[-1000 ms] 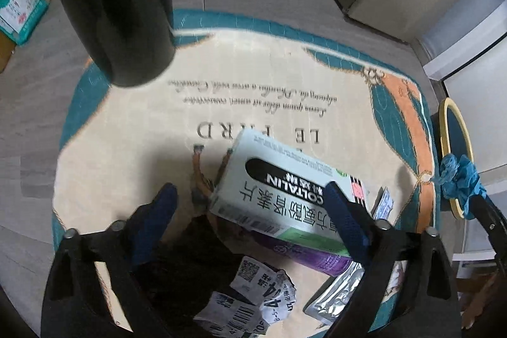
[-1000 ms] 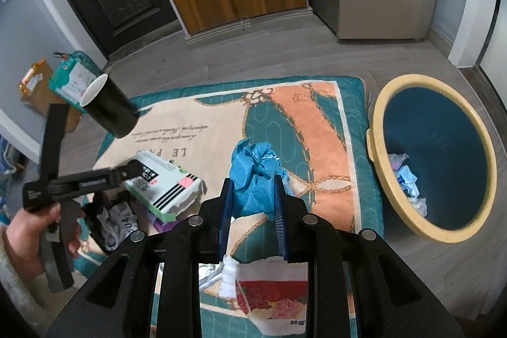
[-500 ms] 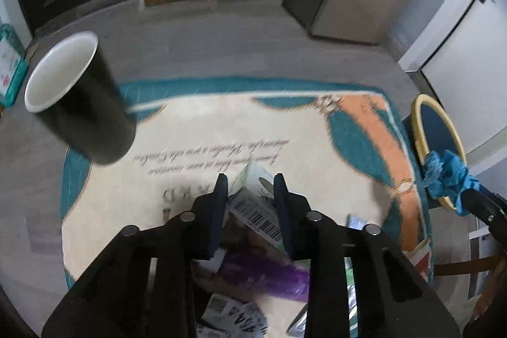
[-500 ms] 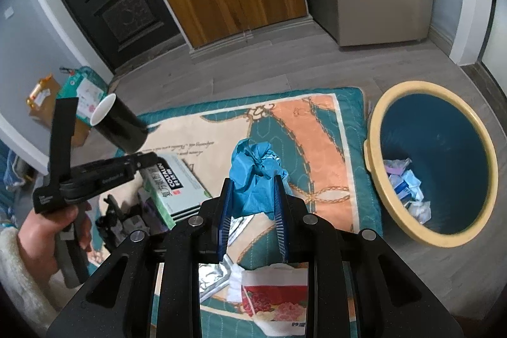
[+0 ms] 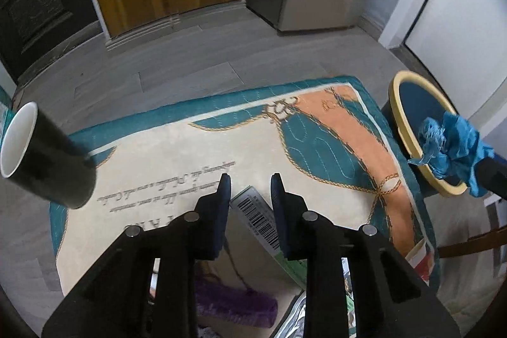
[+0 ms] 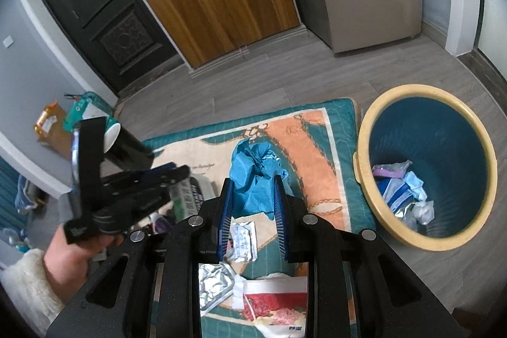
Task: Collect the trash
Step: 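Grasp the white-and-green medicine box with the left tool while the right tool holds the glove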
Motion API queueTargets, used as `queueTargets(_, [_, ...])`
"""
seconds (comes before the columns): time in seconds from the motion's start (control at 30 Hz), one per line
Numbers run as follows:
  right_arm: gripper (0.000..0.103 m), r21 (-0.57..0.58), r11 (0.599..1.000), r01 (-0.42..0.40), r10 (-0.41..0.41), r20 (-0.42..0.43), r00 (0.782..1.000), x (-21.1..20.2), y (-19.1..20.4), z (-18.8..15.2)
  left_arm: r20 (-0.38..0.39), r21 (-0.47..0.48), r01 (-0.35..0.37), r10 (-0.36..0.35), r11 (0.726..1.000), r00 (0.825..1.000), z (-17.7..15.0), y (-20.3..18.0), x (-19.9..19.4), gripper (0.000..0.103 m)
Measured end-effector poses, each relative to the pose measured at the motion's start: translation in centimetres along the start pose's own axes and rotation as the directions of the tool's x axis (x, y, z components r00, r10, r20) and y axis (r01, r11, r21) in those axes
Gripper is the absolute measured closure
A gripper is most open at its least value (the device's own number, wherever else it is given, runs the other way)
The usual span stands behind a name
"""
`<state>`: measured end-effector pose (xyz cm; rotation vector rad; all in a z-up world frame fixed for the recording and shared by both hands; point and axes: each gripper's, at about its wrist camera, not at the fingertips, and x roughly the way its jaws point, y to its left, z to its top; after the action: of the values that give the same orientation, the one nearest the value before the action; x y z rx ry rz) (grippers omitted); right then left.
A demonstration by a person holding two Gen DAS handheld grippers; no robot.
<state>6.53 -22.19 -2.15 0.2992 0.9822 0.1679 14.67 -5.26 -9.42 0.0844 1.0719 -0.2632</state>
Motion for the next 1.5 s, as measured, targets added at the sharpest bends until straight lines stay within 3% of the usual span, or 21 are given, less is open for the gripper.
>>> queueTargets(0.13, [0.077, -0.002, 1.0, -0.004, 0.004, -0.006, 1.0, 0.2, -0.4, 0.1, -0.013, 0.031, -0.011, 0.012, 0.999, 1.0, -0.3, -1.0, 0.8, 0.054])
queueTargets(0.33, [0.077, 0.002, 1.0, -0.015, 0.015, -0.007, 1.0, 0.2, -0.3, 0.4, -0.03, 0.033, -0.035, 0.036, 0.999, 0.999, -1.0, -1.3, 1.2, 0.05])
queueTargets(0.5, [0.077, -0.006, 1.0, -0.021, 0.021, 0.002, 1.0, -0.1, -0.1, 0.4, -0.047, -0.036, -0.004, 0.003, 0.999, 0.999, -1.7, -1.3, 1.1, 0.05])
queueTargets(0.63, [0.077, 0.003, 1.0, -0.018, 0.018, 0.005, 1.0, -0.1, -0.5, 0.3, 0.024, -0.05, 0.06, -0.059, 0.997, 0.998, -1.1, -1.7, -0.5, 0.049])
queueTargets(0.73, [0.077, 0.003, 1.0, -0.019, 0.019, 0.004, 1.0, -0.1, -0.5, 0.3, 0.041, -0.042, 0.034, -0.032, 0.999, 0.999, -1.2, -2.0, -0.9, 0.043])
queueTargets(0.8, [0.077, 0.001, 1.0, -0.02, 0.02, -0.001, 1.0, 0.0, -0.5, 0.3, 0.015, -0.053, -0.012, 0.013, 0.999, 1.0, -1.7, -1.8, -0.4, 0.039])
queueTargets(0.83, [0.077, -0.001, 1.0, -0.021, 0.021, -0.004, 1.0, 0.1, -0.4, 0.2, 0.01, -0.065, 0.004, -0.003, 0.998, 1.0, -1.9, -1.7, -0.3, 0.035])
queueTargets(1.0, [0.077, -0.003, 1.0, -0.019, 0.019, -0.004, 1.0, 0.1, -0.2, 0.3, -0.008, -0.056, 0.027, -0.027, 0.998, 1.0, -1.9, -2.2, 0.0, 0.034])
queueTargets(1.3, [0.077, -0.001, 1.0, -0.019, 0.019, -0.006, 1.0, 0.2, -0.3, 0.3, -0.082, -0.066, -0.005, 0.0, 0.998, 0.997, -2.2, -3.0, -0.7, 0.034])
queueTargets(1.37, [0.077, -0.004, 1.0, -0.021, 0.021, -0.005, 1.0, 0.2, -0.2, 0.3, -0.075, -0.085, 0.045, -0.051, 0.995, 0.996, -2.3, -3.1, -0.8, 0.034])
queueTargets(1.5, [0.077, -0.008, 1.0, -0.021, 0.021, -0.005, 1.0, 0.3, -0.2, 0.2, -0.094, -0.061, 0.011, -0.017, 0.998, 0.995, -2.4, -3.4, -0.5, 0.034])
